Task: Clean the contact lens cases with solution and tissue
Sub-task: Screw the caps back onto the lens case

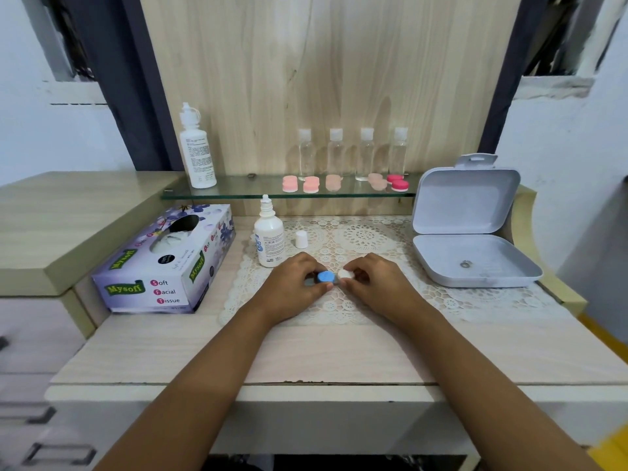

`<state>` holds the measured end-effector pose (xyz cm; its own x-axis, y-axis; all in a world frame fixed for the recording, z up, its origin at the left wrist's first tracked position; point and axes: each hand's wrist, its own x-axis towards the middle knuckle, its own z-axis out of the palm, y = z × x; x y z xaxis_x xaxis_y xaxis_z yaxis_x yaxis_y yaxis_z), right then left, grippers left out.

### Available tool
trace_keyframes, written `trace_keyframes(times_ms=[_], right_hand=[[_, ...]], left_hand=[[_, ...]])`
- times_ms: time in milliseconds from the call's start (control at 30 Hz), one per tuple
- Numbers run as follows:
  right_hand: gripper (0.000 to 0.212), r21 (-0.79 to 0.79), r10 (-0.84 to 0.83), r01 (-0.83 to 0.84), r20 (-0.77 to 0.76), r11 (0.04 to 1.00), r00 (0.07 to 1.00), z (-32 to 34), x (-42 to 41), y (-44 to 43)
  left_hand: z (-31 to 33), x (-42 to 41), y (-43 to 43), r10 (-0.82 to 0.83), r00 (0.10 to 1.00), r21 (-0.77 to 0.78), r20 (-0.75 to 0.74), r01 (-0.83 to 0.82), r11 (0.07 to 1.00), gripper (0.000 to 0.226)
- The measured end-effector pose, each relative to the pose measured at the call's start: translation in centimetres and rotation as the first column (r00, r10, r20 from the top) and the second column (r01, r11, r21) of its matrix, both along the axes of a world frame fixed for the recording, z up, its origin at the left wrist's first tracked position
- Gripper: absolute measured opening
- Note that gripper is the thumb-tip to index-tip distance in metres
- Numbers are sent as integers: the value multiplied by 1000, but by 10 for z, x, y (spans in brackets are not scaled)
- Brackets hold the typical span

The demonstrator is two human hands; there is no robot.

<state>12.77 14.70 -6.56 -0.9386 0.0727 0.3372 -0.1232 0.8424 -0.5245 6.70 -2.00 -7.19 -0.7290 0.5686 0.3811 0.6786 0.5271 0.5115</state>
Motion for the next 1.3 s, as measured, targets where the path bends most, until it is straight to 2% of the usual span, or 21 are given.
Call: trace_keyframes(times_ms=[100,333,500,667,800,1033,1200,1300], right_hand=[[28,13,55,-55,-6,998,998,2,1,1],[31,-11,139,-138,29,990,990,6,3,5],[31,-43,126,-123,63,991,990,6,3,7],[27,-39,81,-80,4,996,997,6,4,3],[25,-114,107,-108,-16,988,994,8,6,4],[28,73,100,-97,-40,993,994,3,5,5],[30,33,-6,7,-14,999,1000,4,-2,0],[37,32,11,-11,7,999,1000,1,-1,-1]], left_hand=[[0,0,0,1,1000,6,0,-1,1000,25],[0,0,1,3,1000,13,0,-3,1000,24],[0,1,0,1,1000,12,1,-1,1000,25],[1,1,0,-1,1000,4,-3,1,1000,26],[0,0,0,0,1000,7,-7,0,1000,25],[0,0,1,-3,1000,9,-6,3,1000,25],[0,0,1,-3,1000,5,-12,3,1000,26],[0,1,1,-6,1000,5,-10,6,1000,26]])
